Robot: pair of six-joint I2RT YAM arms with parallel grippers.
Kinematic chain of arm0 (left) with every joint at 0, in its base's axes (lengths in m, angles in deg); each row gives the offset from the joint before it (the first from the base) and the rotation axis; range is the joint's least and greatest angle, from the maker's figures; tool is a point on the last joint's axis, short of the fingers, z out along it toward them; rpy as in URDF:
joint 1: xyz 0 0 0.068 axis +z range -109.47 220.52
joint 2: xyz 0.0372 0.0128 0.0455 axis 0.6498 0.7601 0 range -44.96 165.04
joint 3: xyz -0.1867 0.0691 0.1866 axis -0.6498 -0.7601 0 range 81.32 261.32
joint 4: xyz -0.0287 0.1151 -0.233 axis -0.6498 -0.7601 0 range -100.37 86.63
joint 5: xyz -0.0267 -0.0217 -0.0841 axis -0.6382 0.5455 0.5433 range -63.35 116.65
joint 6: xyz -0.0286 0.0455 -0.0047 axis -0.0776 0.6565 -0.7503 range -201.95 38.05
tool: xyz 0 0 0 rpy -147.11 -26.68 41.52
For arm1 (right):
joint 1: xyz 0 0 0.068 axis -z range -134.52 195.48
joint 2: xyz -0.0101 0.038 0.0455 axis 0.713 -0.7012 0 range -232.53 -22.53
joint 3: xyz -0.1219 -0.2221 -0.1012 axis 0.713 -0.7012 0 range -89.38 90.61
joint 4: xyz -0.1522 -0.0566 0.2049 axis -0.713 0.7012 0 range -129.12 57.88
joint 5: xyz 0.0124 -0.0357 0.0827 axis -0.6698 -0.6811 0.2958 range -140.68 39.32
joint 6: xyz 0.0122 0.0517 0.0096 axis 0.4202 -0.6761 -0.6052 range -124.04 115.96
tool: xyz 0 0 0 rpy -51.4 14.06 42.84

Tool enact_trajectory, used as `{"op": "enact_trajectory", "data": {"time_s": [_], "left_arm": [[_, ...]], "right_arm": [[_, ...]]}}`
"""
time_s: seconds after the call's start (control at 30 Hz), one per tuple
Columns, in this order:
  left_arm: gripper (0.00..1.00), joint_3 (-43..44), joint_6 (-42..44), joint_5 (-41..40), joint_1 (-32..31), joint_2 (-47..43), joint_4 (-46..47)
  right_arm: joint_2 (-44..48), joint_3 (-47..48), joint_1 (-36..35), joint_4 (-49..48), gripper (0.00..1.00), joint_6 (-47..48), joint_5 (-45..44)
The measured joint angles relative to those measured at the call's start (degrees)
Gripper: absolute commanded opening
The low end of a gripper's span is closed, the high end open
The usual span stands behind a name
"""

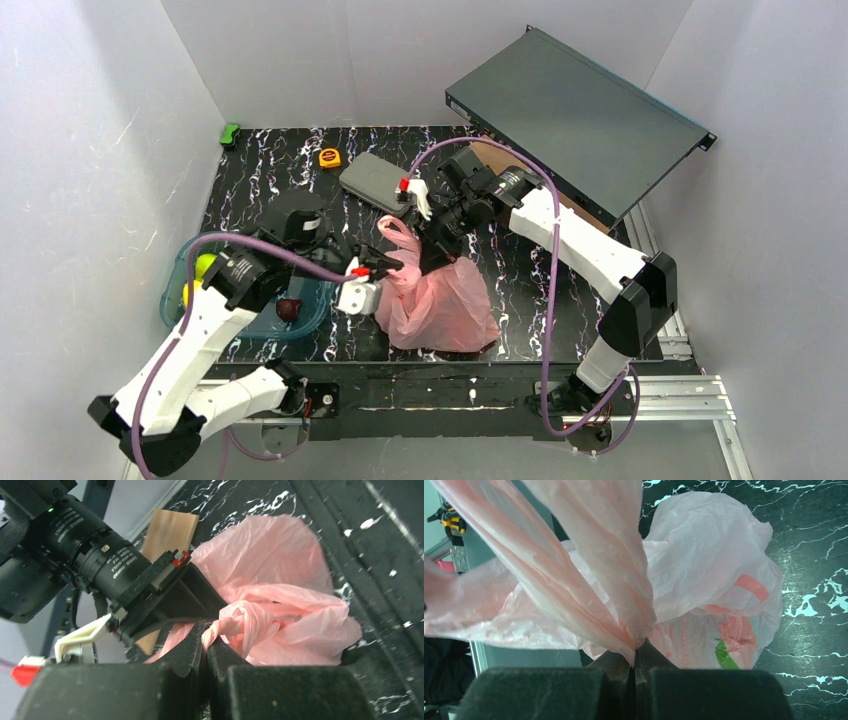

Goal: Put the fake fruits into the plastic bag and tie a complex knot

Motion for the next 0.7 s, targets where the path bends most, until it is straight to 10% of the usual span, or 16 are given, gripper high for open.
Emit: {"op": "enact_trajectory", "data": {"time_s": [0.17, 0.7], "left_arm": [[0.0, 5.18, -14.43, -6.23, -6.19, 6.54, 1.99], [0.0, 4.0, -22.73, -13.81, -6.54, 6.6, 4.0]], "right_arm": [[0.17, -0.57, -0.02, 2.01, 0.05, 2.93, 1.2], [11.52, -12.39, 7.54, 5.2, 0.98, 11.52, 4.31]]}}
